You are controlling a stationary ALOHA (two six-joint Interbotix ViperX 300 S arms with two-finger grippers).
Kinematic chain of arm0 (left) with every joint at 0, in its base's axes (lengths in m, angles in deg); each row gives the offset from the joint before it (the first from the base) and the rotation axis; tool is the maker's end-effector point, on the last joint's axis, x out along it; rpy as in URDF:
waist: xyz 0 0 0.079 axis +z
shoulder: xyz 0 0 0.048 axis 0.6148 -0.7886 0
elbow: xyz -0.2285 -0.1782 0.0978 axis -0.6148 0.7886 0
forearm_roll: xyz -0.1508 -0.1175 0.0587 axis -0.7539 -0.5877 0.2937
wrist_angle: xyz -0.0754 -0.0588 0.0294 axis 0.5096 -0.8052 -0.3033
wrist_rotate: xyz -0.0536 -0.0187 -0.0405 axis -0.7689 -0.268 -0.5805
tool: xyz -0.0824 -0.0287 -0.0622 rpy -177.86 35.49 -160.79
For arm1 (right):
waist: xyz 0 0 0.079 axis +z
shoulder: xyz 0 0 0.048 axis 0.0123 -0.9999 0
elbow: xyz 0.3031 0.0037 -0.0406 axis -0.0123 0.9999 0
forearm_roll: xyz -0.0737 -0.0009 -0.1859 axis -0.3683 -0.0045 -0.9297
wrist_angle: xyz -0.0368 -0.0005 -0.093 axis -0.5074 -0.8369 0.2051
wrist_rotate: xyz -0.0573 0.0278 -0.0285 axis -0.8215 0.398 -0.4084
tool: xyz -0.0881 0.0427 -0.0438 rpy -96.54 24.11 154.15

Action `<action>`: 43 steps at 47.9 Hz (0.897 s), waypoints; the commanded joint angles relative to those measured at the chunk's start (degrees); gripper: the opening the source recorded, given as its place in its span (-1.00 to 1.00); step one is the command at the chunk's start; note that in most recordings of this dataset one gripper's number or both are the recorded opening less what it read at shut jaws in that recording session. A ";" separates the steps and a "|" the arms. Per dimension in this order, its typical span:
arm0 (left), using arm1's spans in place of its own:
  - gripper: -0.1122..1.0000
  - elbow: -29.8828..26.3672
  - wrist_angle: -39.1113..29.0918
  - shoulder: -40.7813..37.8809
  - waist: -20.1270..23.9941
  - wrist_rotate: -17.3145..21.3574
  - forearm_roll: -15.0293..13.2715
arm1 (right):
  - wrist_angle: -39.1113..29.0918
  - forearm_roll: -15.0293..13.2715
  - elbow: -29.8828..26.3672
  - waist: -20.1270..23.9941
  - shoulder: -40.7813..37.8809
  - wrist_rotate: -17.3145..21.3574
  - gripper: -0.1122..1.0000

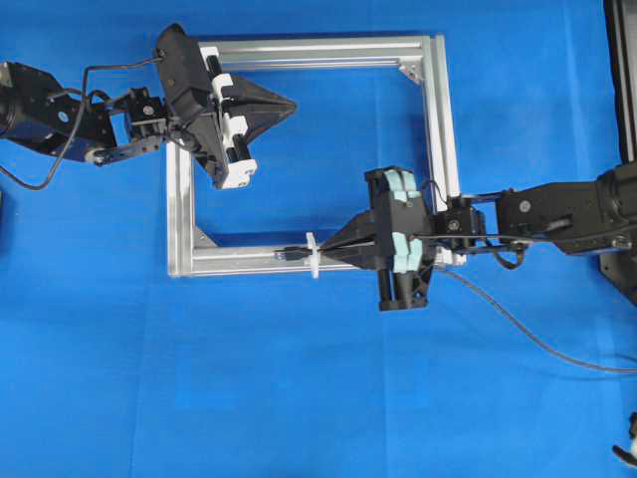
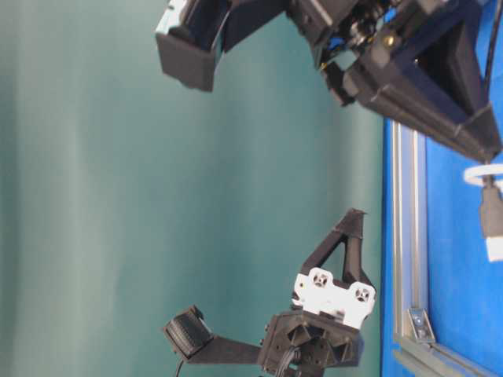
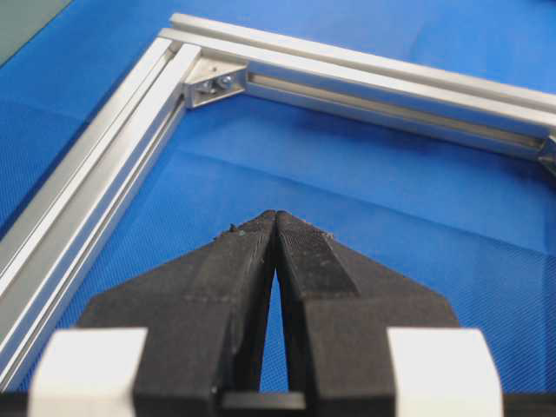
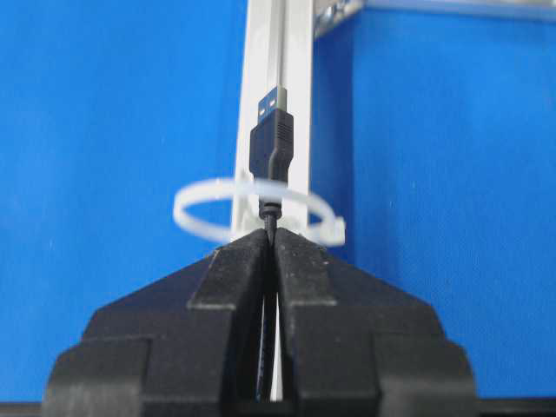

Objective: Insert the wire through the string loop located in the center.
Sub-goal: 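Move the open left gripper toward the plug emerging from the loop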

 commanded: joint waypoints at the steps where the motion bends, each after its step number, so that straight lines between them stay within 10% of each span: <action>1: -0.80 -0.44 0.26 1.76 -0.18 0.09 0.18 | 0.62 0.00 -1.67 -0.09 0.35 0.09 -0.83; 30: -0.80 -0.35 0.26 1.76 -0.97 -0.18 0.18 | 0.53 0.09 -1.85 0.09 0.09 0.09 -0.83; 43: -0.80 1.85 0.26 3.16 -8.26 -1.14 0.18 | 0.53 0.09 -1.76 0.18 0.09 0.09 -0.83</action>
